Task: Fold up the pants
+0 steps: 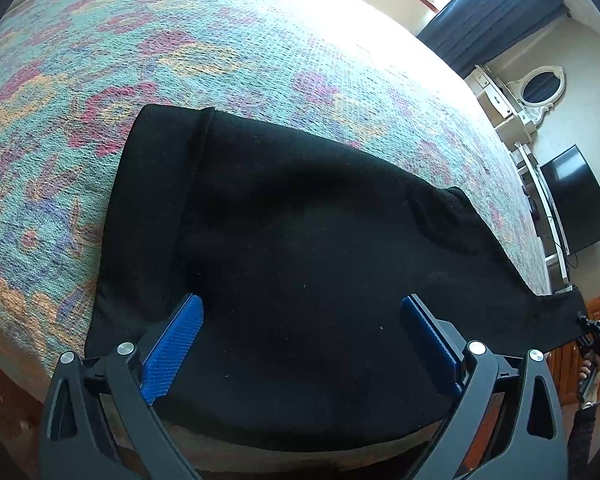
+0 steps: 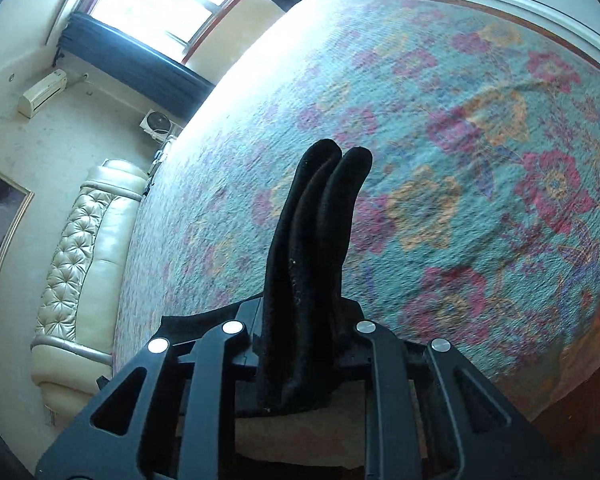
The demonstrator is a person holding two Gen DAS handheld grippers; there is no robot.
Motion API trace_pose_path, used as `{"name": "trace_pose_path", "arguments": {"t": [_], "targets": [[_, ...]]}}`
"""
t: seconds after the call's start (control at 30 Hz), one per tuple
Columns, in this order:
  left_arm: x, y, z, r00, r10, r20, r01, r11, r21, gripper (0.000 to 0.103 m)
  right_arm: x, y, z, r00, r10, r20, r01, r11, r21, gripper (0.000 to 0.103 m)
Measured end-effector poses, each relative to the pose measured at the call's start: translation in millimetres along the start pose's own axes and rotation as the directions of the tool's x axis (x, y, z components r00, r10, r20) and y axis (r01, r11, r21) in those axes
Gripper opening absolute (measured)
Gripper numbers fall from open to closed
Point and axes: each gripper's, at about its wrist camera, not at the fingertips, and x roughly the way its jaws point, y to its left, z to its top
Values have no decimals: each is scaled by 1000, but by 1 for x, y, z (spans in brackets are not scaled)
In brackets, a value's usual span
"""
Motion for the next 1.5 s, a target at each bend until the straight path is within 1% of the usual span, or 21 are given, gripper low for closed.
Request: {"name": "trace_pose_path", "arguments": {"t": [0.1,0.17,0.23,0.3,0.37,0.43,0.53,0.63,0.73,0.87,0.93,1.07,1.27,1.5], "targets": [[3,-6,1,1000,10,-10,-10,999,30,98,1,56,-11,1000,22,7,-21,995,-93,20],[4,-7,1,1000,11,-12,-10,999,45,98,-4,79,-20,999,42,3,-41,989,-144,20],[4,-6,0,1000,6,-15,-5,998,63,98,3,106,-33,998,69,-8,-69,982,-177,20],[4,-6,0,1000,-3,-13,4,998,70,98,13,133,-49,997,70,-24,-73,973,-219,20],[4,-5,0,1000,-13,-7,14,998,57,98,31,161,-66,997,61,-55,-74,962,-261,20],[4,-4,1,1000,-20,-3,20,999,36,98,53,184,-85,996,36,-82,-60,951,-305,20],[4,-4,2,1000,-23,1,23,1000,16,98,90,207,-114,991,0,-131,-45,937,-347,20],[2,-4,-1,1000,-19,2,19,1000,23,98,128,219,-141,986,-55,-156,-9,924,-382,20],[2,-5,-4,1000,0,5,0,999,48,98,164,223,-163,977,-96,-190,16,922,-386,20],[6,-11,-5,999,41,8,-41,996,80,98,198,232,-193,964,-175,-198,72,895,-440,20],[7,-12,-5,999,53,9,-54,995,87,98,209,234,-204,959,-202,-201,91,886,-455,20],[9,-13,-4,998,55,11,-56,995,84,98,224,236,-218,951,-224,-215,106,884,-455,20],[10,-13,-4,998,58,14,-59,995,86,98,234,246,-232,939,-295,-176,170,843,-510,20],[11,-13,-6,997,71,15,-72,992,101,98,239,257,-242,941,-296,-166,166,830,-533,20]]}}
